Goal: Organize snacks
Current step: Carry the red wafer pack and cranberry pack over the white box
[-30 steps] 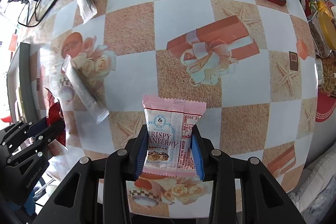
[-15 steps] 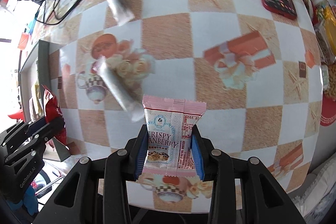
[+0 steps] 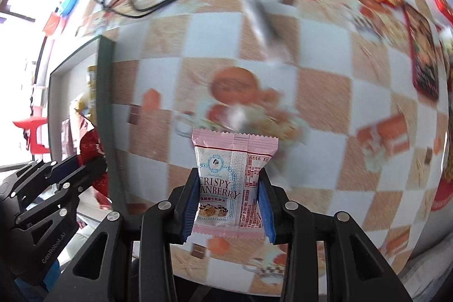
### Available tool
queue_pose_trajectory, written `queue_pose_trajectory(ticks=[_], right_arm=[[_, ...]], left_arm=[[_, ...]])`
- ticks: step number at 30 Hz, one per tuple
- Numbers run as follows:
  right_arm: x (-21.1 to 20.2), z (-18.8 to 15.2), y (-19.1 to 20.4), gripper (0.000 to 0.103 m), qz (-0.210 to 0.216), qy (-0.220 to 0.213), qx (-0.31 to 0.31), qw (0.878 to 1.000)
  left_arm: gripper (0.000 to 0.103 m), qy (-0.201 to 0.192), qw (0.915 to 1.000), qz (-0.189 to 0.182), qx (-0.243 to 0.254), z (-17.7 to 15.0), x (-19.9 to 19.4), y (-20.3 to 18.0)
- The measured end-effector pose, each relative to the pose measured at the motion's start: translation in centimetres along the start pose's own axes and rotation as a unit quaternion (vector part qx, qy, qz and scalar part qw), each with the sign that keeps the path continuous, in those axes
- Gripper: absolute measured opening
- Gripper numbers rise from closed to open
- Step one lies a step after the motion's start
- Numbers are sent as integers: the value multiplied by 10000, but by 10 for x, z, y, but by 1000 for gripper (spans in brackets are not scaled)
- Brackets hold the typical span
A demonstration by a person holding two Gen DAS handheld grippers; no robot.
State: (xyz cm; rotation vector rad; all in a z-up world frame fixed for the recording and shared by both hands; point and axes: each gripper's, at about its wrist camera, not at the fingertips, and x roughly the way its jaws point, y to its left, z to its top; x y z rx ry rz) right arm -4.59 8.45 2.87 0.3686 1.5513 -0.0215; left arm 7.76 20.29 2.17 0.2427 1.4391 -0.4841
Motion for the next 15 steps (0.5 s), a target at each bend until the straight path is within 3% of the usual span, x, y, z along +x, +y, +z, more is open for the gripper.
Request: queue_pose_trajectory(ticks=[15], right_arm=[[6, 31, 121, 40, 131, -15, -1128, 9935]], left_arm=[[22, -252, 9943, 218, -1008, -7, -16, 94]])
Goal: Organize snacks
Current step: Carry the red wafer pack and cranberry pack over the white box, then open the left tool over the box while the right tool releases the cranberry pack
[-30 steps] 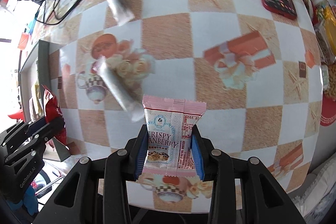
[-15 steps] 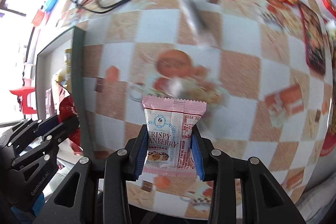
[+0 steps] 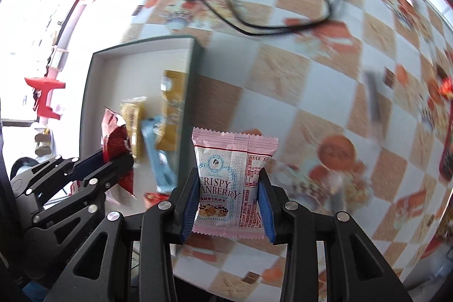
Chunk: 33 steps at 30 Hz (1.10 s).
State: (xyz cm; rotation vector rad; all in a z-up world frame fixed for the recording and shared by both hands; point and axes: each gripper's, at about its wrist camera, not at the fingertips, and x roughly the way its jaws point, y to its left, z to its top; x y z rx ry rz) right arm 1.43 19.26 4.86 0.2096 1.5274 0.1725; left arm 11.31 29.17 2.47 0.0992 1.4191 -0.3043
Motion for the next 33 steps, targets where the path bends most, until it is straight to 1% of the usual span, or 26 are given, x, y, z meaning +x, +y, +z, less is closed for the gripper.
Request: queue_pose_trajectory(ticks=[7, 13, 20, 26, 27, 29, 31, 33], right_arm=[[13, 22, 40, 40, 66, 62, -309, 9995], [28, 39, 70, 40, 147, 155, -512, 9985], [45, 47, 89, 40, 261, 308, -545, 9977], [56, 50, 96, 40, 394, 482, -473, 9969], [58, 50, 96, 40, 402, 506, -466, 9968], [59, 51, 97, 40, 423, 529, -452, 9967], [60, 50, 94, 40, 477, 553, -411, 9965], [59, 49, 92, 46, 533, 574, -357, 9963]], left_arm=[[22, 74, 9993, 112, -356, -2, 6, 36], [22, 158, 9981, 196, -564, -6, 13, 56], [22, 307, 9969, 260, -678, -13, 21, 67], [23, 429, 9965, 314, -645, -19, 27, 66], [26, 440, 9964, 326, -640, -20, 27, 64], [36, 449, 9965, 337, -624, -22, 27, 62], [63, 422, 9965, 397, -600, -22, 26, 59], [73, 359, 9967, 455, -563, -22, 23, 55]])
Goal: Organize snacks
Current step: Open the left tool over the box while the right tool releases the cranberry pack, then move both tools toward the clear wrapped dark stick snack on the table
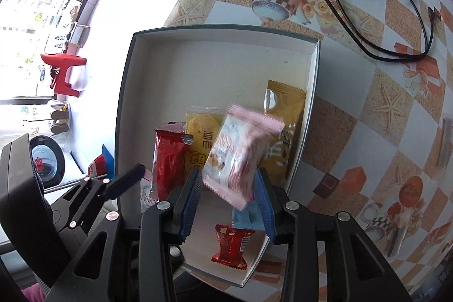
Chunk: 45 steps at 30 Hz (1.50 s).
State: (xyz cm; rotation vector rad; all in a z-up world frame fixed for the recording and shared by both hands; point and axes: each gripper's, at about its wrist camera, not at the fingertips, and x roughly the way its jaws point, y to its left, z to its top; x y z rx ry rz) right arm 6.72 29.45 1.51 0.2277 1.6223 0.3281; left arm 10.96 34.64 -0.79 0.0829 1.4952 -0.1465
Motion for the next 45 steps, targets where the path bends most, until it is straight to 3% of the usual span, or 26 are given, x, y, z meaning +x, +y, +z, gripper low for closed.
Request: queue_pose_trajectory(ticks=[2, 5, 6, 9, 24, 32, 45], right_arm=[[-2, -1, -6, 50, 18, -19, 69, 10000], [-7, -6, -17, 87, -29, -64, 176, 9998], [-10, -8, -23, 93, -64, -113, 233, 9996], [-14, -15, -42, 102, -199, -103, 405, 9989], [-6, -80, -200, 102, -1456, 231, 1609, 9759], [8, -97, -235, 102, -1457, 317, 1827, 9718], [-17, -138, -326, 102, -1368, 13, 2414, 9607]], left_arm=[[78, -19, 10000, 33, 44, 0, -1, -5], [78, 26, 9999, 90, 108, 1, -1, -11], [78, 41, 9999, 98, 120, 1, -1, -13], [78, 75, 9998, 76, 191, 0, -2, -22], [78, 88, 9959, 65, 901, 3, -8, -97], [78, 108, 9927, 70, 1196, 6, -12, -130], [78, 341, 9850, -130, 1687, 18, 4, -205]])
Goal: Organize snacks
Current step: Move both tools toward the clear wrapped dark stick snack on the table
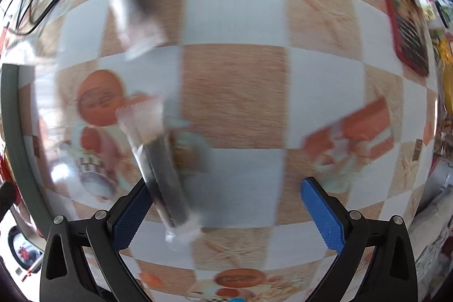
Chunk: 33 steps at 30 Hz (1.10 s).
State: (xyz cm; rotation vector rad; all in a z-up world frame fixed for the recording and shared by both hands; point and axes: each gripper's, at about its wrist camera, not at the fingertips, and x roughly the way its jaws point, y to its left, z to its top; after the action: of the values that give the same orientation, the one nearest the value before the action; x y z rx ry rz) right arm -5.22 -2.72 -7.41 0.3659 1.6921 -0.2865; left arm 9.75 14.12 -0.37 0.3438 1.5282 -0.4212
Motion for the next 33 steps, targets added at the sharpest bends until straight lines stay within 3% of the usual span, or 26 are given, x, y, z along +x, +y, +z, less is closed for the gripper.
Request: queue_pose_trajectory(ticks=[5, 12, 17, 21, 22, 28, 30, 32, 33], right_arm=[[5, -14, -41, 102, 52, -36, 215, 9997], [13, -49, -80, 102, 42, -164, 100, 9998], [20, -53, -72, 103, 73, -164, 95, 9998], [17, -49, -72, 103, 72, -159, 96, 9998], [9, -43, -58, 103, 67, -157, 97, 9998], [9, -46, -62, 103, 68, -159, 98, 9998], [10, -47, -64, 103, 68, -164, 98, 9998], [10, -46, -63, 103, 68, -158, 98, 9998], [10, -47, -65, 103, 68, -160, 99, 9998]], left_arm=[[78, 196, 9994, -254, -138, 25, 15, -25], [78, 162, 9976, -452, -506, 77, 28, -53], [78, 106, 9950, -521, -848, 114, 39, -66], [78, 128, 9959, -274, -849, 131, 54, -77], [78, 164, 9961, -214, -834, 132, 57, -78], [78, 290, 9972, 278, -633, 130, 74, -92], [68, 209, 9978, 298, -554, 129, 72, -95], [50, 130, 9987, 307, -376, 128, 68, -102], [33, 121, 9992, 310, -228, 126, 67, -108]])
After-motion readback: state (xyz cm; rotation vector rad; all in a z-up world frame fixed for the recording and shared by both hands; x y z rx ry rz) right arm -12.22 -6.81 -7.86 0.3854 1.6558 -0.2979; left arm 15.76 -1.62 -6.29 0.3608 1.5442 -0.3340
